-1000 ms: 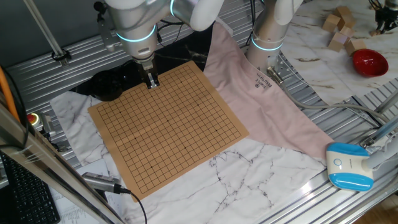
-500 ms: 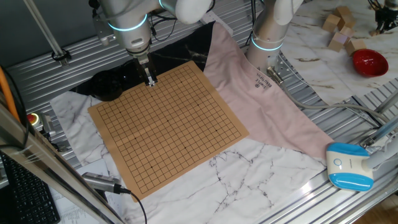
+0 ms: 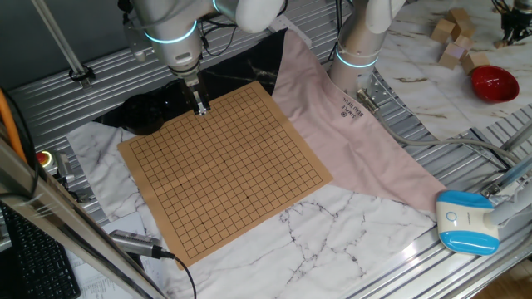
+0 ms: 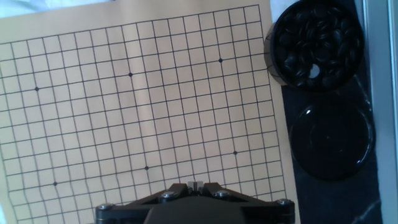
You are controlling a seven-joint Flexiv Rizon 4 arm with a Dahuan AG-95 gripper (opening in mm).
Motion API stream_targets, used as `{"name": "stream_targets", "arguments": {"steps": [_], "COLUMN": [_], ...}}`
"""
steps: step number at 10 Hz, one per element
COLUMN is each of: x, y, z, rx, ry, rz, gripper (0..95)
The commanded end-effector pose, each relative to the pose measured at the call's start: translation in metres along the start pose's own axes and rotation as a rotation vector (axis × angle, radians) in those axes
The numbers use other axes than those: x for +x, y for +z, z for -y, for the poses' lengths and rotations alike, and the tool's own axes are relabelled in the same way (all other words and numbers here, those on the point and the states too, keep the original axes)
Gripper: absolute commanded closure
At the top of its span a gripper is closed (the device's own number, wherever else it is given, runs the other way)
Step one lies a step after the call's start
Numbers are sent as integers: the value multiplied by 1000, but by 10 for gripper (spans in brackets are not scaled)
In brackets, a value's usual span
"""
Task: Play the first move as black on the 3-4 point in the upper right corner of the Go board
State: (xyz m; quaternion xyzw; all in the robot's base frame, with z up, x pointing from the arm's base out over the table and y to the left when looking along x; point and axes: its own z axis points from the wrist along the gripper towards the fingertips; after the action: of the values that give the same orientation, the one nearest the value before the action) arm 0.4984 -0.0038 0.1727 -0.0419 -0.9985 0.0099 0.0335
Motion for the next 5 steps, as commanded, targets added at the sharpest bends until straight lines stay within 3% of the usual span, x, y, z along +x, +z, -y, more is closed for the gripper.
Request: {"name": "stream_targets", "arguments": {"steps": [1, 5], "x": [-1, 0], "y": [0, -2], "z": [0, 4], "rx": [6, 9], "ry": [9, 10], "rz": [-3, -3], "gripper": [950, 950]}}
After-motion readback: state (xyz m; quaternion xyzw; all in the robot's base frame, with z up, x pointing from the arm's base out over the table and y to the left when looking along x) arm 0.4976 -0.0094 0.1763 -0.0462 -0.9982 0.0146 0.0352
